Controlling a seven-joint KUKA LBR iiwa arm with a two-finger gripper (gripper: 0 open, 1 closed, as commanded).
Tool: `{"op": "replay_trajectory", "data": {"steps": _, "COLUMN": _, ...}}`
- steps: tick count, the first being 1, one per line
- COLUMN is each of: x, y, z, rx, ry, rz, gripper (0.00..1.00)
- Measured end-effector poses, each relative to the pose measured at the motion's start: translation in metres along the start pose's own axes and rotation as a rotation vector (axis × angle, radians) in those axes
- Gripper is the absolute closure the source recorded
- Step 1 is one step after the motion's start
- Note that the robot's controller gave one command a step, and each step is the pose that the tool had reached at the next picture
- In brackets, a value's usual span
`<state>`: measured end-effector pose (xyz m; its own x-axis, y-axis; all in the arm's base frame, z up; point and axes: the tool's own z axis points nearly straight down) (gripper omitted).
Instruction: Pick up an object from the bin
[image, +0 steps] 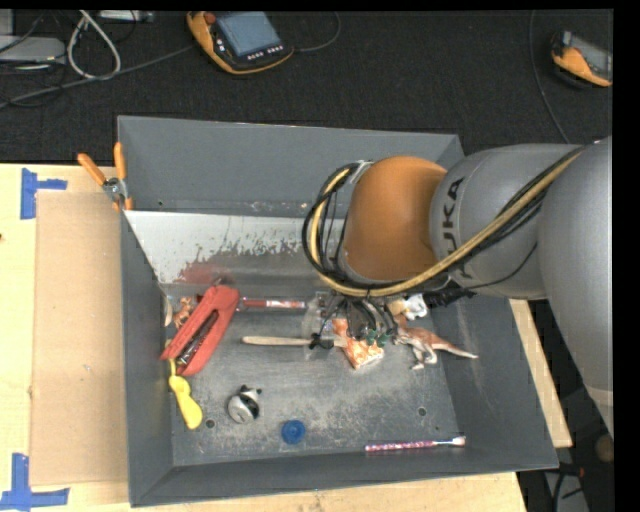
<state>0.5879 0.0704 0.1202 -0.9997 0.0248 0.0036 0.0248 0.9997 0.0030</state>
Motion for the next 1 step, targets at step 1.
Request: {"op": "replay_trajectory", "data": {"steps": 1, "x": -0.0004, "y": 0.0001, "z": -0.0227, "rx": -0.001, "ry": -0.002, "rz": 0.000, "gripper": 1.00}}
